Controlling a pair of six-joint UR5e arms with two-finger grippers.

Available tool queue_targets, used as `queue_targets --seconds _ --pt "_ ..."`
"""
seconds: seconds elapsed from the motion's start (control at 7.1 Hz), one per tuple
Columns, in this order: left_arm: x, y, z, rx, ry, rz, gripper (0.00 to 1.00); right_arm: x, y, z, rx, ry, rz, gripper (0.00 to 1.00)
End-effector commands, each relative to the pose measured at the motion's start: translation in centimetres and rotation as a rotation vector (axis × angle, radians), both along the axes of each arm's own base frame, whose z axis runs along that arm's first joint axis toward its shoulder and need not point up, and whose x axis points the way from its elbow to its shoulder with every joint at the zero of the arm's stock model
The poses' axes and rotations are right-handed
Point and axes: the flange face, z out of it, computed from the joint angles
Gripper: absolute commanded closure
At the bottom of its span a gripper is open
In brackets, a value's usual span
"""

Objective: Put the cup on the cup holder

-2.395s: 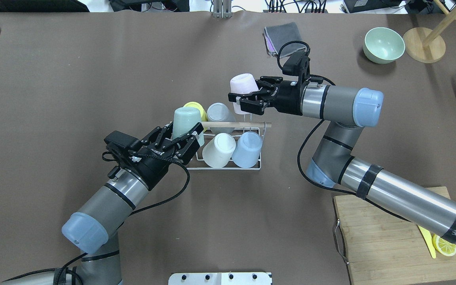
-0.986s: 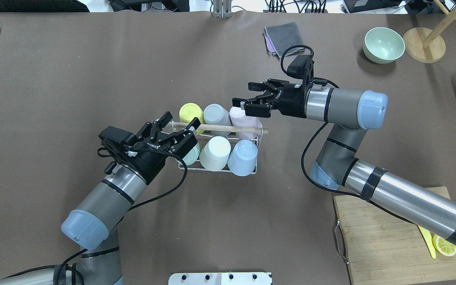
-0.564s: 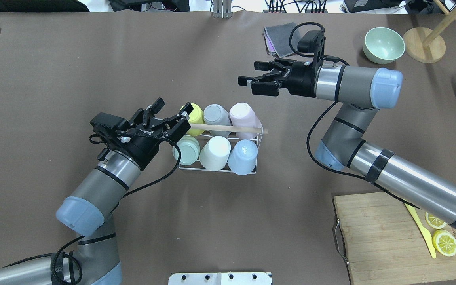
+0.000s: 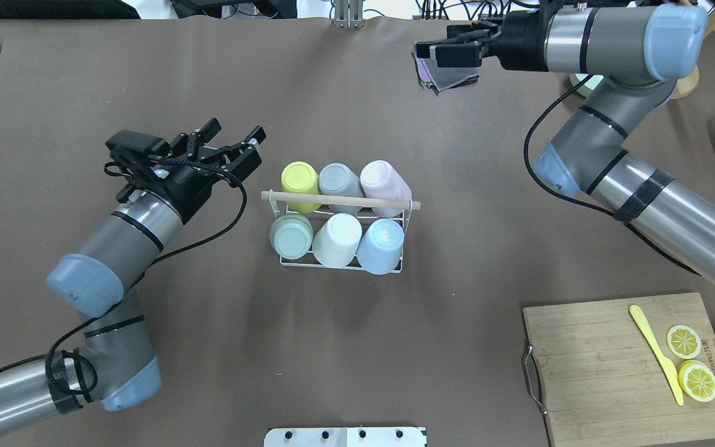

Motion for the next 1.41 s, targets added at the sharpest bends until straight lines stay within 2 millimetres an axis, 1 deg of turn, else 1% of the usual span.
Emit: queue_targets --seconds 0.0,0.14,0.28,0.42,0.56,0.7,0.85,0.99,1.13,1.27 --pt "-5.1 -3.2 6.1 -0.059 -0.092 0.031 0.02 4.8 -3.7 2.5 -0.183 0.125 0.023 0.00" --pt "-8.3 -5.6 8.4 -0.106 -0.156 0.053 0.02 5.5 -4.7 3.7 -0.257 0.167 0.039 0.00" --pt "-11.1 -8.0 9.6 -0.160 -0.210 0.077 0.02 6.1 -4.7 2.8 -0.344 0.215 0.052 0.00" --pt "-13.7 -10.1 10.8 -0.212 -0.247 0.100 0.02 7.0 -2.9 0.9 -0.427 0.277 0.074 0.00" --pt "-16.8 -12.2 11.8 -0.286 -0.284 0.133 0.02 8.5 -1.1 -0.2 -0.425 0.378 0.092 0.00" --pt "-19.4 -13.7 12.8 -0.360 -0.314 0.173 0.02 10.6 1.5 1.1 -0.389 0.539 0.123 0.00" --pt "-21.1 -14.6 14.0 -0.420 -0.334 0.202 0.02 12.7 3.7 3.2 -0.370 0.661 0.126 0.00" --pt "-22.5 -15.4 15.5 -0.471 -0.341 0.226 0.02 15.1 4.2 6.2 -0.399 0.740 0.111 0.00" --pt "-24.1 -16.3 17.4 -0.546 -0.357 0.246 0.02 16.7 4.7 10.4 -0.389 0.858 0.057 0.00" --pt "-25.4 -17.0 19.0 -0.608 -0.436 0.255 0.02 19.3 5.1 16.1 -0.411 0.945 -0.009 0.00"
